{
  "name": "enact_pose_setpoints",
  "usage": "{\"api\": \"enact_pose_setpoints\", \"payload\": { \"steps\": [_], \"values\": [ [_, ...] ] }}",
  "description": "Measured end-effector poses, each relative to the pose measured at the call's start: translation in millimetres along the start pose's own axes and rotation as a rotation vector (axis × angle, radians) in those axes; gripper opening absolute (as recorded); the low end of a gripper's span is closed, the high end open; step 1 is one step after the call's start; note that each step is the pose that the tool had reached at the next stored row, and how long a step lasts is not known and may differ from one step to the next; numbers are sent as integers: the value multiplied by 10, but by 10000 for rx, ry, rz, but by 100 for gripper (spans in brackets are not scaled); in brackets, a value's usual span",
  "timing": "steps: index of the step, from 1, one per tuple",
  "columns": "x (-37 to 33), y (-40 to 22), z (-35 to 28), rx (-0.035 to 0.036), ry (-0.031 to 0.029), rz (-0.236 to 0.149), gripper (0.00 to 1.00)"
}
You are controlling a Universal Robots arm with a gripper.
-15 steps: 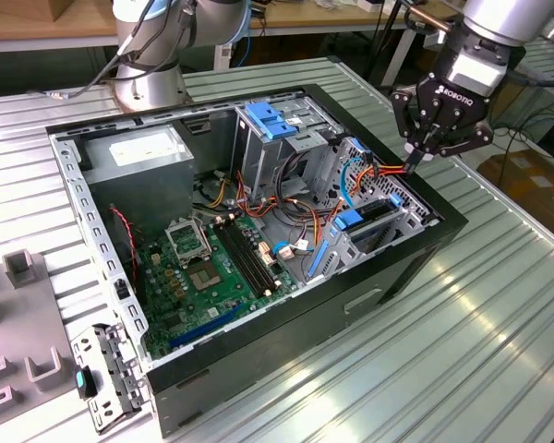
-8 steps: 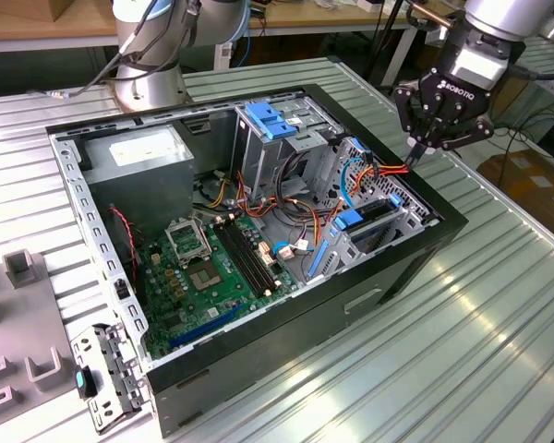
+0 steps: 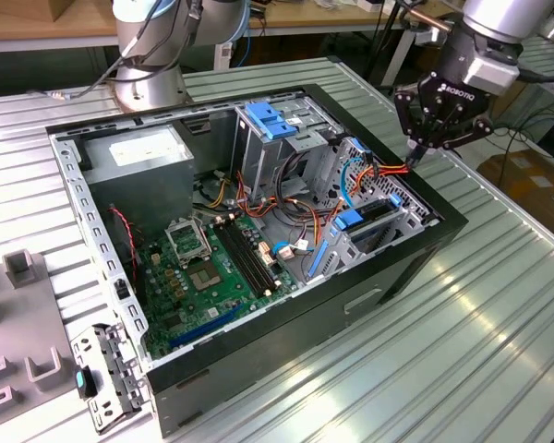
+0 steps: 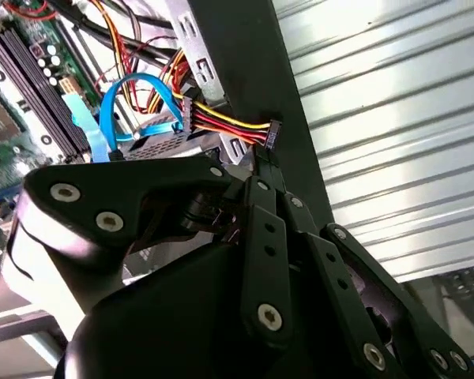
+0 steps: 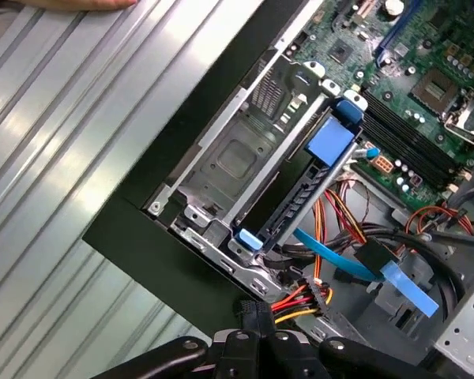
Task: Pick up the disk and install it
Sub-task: 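Insert the first disk wire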
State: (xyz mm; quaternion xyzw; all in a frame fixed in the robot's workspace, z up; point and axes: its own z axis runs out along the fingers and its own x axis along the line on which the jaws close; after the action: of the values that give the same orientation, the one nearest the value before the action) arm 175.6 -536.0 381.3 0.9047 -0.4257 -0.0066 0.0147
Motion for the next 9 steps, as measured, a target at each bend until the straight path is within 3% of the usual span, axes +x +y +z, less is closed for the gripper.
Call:
{"api": "enact_pose_setpoints", "payload": {
  "steps": [4,6,9],
  "values": [
    [0,0,7,3,25,-708,11],
    [0,-1,16,11,54,-1384,11],
    [1,-2,25,33,87,-1851,11]
  ]
}}
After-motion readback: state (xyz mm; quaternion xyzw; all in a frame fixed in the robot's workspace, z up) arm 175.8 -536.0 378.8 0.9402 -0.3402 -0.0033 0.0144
